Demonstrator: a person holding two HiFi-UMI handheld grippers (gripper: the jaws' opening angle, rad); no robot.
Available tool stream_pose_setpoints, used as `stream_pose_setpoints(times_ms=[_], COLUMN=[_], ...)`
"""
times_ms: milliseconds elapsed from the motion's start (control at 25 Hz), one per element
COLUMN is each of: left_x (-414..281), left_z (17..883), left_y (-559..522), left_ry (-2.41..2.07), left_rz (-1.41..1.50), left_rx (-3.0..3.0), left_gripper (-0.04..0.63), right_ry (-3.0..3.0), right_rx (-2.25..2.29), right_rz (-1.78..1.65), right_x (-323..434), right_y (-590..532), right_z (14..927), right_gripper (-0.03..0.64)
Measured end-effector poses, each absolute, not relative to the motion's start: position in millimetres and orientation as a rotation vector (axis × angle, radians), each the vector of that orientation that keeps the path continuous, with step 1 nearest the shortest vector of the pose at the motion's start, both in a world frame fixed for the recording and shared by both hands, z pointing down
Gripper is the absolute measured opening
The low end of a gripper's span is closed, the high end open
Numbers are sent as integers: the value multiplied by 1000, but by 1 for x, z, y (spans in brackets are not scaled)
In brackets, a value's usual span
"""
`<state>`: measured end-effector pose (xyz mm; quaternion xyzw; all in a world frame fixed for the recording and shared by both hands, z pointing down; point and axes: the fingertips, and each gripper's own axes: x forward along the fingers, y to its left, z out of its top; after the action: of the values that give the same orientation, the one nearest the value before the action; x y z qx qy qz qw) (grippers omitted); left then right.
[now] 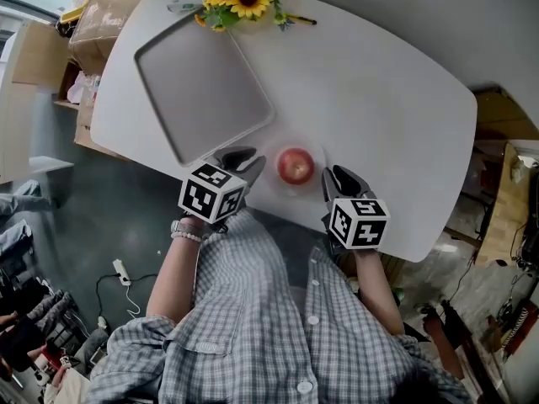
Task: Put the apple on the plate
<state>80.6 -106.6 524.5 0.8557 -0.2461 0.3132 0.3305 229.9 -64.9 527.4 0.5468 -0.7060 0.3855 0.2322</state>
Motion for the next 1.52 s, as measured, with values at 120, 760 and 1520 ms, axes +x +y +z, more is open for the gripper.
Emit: stream_pose_setpoints(times_ms=[120,760,1520], left_x=[81,82,88], left_z=[536,569,572], left_y=[-106,-98,-97], left_ry=[-624,-551,-533], left_rz=[842,850,906], left_rx=[2206,2063,2034], left_gripper=[91,96,91], right_ry=[-1915,-1814,-1757], right_rx=[1488,1427,1454], right_rz=[1122,1308,1445], right_x=[229,223,215], right_y=[-64,-54,-49], right_z=[538,566,569], right_gripper=[86,87,86])
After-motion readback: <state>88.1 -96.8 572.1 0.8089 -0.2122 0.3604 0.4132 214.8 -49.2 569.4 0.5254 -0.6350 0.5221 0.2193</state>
